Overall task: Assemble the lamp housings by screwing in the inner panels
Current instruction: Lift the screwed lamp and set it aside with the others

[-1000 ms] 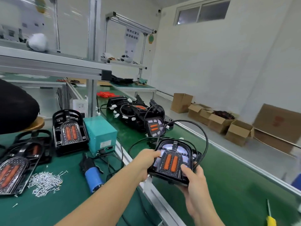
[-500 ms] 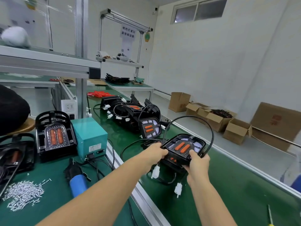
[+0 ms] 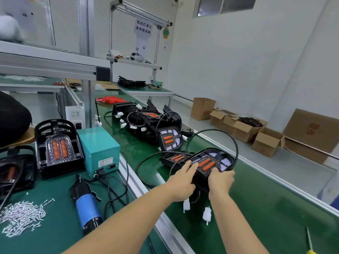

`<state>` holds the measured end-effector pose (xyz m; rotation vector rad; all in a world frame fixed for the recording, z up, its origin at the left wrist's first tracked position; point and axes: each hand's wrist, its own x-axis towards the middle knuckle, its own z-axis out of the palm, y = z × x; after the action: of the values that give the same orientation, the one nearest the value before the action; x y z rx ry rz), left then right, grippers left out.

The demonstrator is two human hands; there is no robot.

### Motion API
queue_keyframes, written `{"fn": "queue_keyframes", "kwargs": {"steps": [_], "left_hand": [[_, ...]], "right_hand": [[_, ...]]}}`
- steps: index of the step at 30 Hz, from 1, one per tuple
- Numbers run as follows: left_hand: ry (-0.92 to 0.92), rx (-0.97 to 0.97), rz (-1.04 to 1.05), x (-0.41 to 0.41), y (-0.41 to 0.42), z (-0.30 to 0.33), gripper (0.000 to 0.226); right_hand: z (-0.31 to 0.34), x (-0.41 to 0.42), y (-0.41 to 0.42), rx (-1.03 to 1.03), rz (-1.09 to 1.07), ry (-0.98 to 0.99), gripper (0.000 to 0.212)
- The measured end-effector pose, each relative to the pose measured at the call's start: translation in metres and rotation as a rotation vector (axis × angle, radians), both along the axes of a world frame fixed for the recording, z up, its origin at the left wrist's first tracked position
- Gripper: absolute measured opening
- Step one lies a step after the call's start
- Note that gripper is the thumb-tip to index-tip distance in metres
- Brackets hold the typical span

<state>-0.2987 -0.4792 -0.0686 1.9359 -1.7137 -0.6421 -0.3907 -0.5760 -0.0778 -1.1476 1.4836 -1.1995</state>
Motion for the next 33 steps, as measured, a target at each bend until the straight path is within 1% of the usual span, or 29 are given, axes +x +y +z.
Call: {"fn": "queue_keyframes", "kwargs": {"steps": [3, 5, 6, 8, 10, 12, 18, 24, 28, 30, 33], "left_hand": [[-0.073, 0.024, -0.030, -0.003, -0.004, -0.004, 0.069], [-0.146, 0.029, -0.041, -0.004, -0.008, -0.006, 0.068], [-0.179, 0.034, -0.044, -0.005, -0.011, -0.007, 0.068], [-0.225, 0.038, -0.040, -0.006, -0.015, -0.008, 0.069], [-0.223, 0.045, -0.020, -0.006, -0.017, -0.010, 0.069], [-0.218, 0.061, -0.003, -0.003, -0.016, -0.012, 0.068], [-0.185, 0.127, 0.049, 0.005, 0.000, -0.019, 0.063], [-0.147, 0.100, 0.108, 0.017, 0.029, -0.019, 0.058], [-0.208, 0.062, 0.176, 0.033, 0.054, -0.013, 0.050], [-0.240, 0.054, 0.205, 0.044, 0.068, -0.010, 0.052], [-0.296, 0.033, 0.249, 0.060, 0.090, -0.007, 0.053]], "right_hand": [[-0.003, -0.008, 0.000, -0.071, 0.038, 0.139, 0.071], [-0.001, -0.012, 0.000, -0.171, 0.054, 0.313, 0.073], [0.001, -0.013, 0.001, -0.227, 0.068, 0.449, 0.071], [0.004, -0.010, 0.003, -0.307, 0.165, 0.739, 0.061], [0.004, -0.004, 0.008, -0.316, 0.327, 0.902, 0.048], [0.002, -0.002, 0.011, -0.318, 0.416, 1.001, 0.046], [0.001, -0.009, 0.012, -0.328, 0.460, 1.078, 0.046], [0.008, -0.008, 0.016, -0.297, 0.485, 1.124, 0.045], [0.009, -0.004, 0.026, -0.329, 0.419, 1.194, 0.048], [0.010, 0.005, 0.038, -0.378, 0.407, 1.221, 0.051], [0.013, 0.030, 0.063, -0.431, 0.505, 1.222, 0.053]]}}
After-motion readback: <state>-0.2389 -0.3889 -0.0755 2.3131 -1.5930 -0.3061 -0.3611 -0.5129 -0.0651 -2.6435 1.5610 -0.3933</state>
